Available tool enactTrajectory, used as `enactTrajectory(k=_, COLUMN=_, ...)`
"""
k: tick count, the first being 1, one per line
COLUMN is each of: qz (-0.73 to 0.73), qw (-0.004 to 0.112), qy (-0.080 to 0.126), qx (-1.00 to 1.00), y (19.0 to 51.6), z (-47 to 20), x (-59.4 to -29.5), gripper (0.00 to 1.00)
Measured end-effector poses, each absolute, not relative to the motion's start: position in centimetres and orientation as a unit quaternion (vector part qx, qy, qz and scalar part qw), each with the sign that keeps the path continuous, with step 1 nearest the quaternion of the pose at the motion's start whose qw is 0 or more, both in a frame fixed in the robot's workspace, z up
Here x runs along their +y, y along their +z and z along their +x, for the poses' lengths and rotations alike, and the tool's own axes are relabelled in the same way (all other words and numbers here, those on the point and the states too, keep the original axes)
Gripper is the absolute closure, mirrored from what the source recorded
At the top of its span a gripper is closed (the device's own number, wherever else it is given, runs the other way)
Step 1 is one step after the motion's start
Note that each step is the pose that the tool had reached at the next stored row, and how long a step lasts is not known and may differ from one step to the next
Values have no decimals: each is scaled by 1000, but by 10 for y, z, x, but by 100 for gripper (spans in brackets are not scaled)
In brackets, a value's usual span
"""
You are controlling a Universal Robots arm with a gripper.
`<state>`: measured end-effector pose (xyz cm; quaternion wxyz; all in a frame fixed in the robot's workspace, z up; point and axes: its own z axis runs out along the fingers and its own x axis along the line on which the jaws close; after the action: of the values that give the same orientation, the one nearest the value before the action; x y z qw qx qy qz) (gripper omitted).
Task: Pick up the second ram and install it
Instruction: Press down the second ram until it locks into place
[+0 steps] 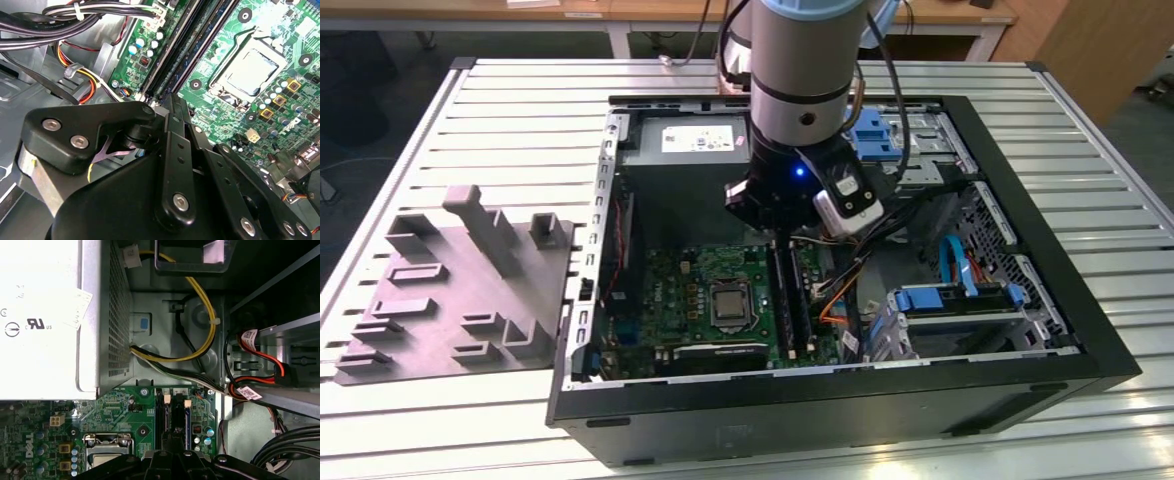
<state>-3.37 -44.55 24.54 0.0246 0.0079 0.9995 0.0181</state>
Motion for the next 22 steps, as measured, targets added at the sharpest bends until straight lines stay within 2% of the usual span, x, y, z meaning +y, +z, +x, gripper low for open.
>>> enactTrajectory(k=22, qz=8, qw=25, qy=18, qx=999, y=226, z=-34, x=-441, gripper=90)
